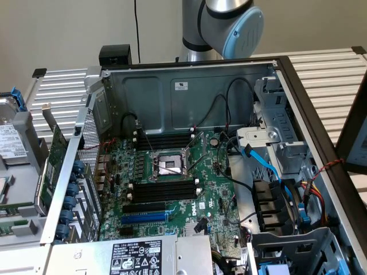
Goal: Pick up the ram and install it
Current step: 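Pick up the ram and move it above insertion slot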
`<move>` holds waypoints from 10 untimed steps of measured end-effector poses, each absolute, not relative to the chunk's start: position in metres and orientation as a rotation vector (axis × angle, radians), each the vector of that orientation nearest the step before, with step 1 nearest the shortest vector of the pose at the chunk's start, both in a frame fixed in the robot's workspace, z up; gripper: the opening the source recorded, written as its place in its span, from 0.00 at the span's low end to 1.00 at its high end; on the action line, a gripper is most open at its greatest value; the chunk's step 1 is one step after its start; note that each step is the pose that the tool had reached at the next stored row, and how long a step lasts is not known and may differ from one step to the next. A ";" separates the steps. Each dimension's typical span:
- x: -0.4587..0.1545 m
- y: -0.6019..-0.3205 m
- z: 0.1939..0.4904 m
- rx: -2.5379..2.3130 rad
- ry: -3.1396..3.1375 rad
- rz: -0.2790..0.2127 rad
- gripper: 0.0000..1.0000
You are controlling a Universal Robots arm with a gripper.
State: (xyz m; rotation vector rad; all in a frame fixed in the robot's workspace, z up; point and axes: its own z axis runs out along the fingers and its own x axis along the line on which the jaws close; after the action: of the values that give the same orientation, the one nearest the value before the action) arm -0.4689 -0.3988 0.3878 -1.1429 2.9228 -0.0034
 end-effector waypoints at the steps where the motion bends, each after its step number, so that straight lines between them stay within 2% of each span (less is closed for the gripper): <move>1: -0.469 -0.399 0.388 -1.169 2.913 -0.005 0.10; 10: -0.469 -0.399 0.387 -1.403 2.808 -0.008 0.10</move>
State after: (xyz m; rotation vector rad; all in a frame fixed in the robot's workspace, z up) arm -0.4690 -0.3987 0.3870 -1.4035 2.8081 -0.0080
